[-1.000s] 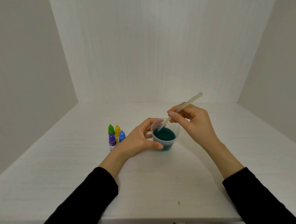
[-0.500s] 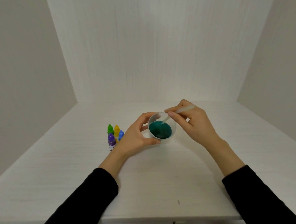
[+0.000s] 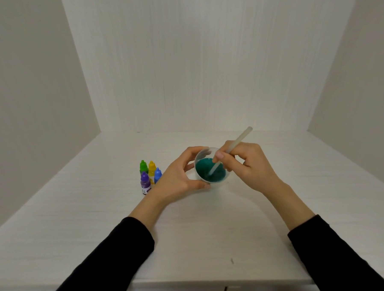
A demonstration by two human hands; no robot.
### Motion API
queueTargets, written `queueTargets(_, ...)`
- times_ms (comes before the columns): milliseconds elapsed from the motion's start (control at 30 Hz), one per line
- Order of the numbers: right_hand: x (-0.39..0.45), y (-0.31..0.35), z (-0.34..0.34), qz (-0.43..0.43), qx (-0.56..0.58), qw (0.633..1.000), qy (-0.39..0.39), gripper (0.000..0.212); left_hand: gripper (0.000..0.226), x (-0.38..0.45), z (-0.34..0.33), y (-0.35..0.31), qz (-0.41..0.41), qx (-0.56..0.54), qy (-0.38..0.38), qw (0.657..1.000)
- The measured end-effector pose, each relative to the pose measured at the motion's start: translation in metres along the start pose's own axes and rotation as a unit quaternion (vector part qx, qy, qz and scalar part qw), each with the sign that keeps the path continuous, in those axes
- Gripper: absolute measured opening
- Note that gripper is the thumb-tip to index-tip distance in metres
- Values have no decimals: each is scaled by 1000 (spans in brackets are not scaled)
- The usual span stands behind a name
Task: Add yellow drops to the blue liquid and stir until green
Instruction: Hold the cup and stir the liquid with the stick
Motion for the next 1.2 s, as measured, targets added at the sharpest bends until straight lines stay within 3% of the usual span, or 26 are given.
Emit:
queueTargets(200, 1, 0, -4, 8, -18, 1000, 12, 22, 74, 0, 0, 0, -3, -3, -1, 1000)
queueTargets(633, 2, 3, 20, 32, -26, 988, -151, 19, 72, 0, -1, 2, 8, 1, 3, 1000)
queueTargets(867, 1, -7, 24, -35, 46, 984, -166, 10, 71, 0, 0, 6, 70, -65, 17, 995)
queueTargets(1033, 2, -11, 23, -62, 81, 980, -171, 14, 59, 0, 0, 9, 106, -83, 29, 990)
queueTargets(1200, 3, -14, 25, -78, 99, 975, -180, 20, 62, 0, -2, 12, 119, -134, 37, 983)
Point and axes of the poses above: each hand's wrist, its own x-axis towards the middle knuckle, its own z-axis out of the back of the hand, y = z × x, the point moved 6 cm from there along x, towards the middle knuckle, and after that the axes turned 3 degrees about z, right-handed, at the moved point
